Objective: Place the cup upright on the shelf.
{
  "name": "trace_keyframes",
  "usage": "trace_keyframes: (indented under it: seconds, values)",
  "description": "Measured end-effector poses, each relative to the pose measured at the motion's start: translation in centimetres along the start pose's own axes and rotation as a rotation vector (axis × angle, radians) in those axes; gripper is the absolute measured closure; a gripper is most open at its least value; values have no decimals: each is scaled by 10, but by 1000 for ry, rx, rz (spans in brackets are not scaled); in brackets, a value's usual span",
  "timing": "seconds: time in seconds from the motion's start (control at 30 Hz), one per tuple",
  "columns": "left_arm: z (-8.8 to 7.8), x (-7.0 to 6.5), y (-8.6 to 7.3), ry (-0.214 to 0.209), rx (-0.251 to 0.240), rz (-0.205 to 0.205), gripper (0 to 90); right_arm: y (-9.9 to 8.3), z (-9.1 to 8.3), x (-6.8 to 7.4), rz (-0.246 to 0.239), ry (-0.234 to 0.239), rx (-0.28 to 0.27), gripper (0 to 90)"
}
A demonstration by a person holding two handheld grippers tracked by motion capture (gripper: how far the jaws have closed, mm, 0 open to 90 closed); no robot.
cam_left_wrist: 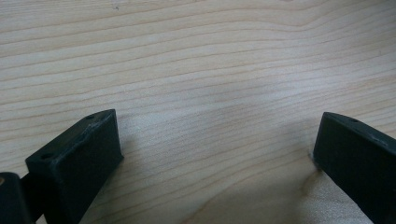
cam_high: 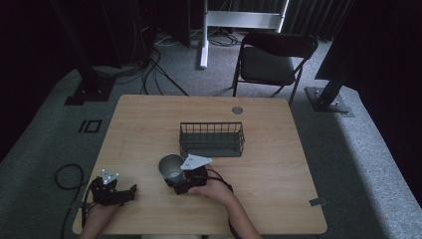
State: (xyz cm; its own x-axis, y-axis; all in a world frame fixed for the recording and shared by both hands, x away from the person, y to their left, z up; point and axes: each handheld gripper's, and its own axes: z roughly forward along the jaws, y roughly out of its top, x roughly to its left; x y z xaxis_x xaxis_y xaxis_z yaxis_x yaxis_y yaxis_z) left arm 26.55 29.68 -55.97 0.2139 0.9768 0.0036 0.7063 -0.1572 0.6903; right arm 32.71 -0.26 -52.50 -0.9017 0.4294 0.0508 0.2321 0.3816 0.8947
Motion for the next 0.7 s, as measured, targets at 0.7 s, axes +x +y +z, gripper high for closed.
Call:
trace_keyframes:
  seconds: [0.7]
  values:
    - [0,0,0,0,-1,-2,14,29,-13,3,6,-5,-39,151]
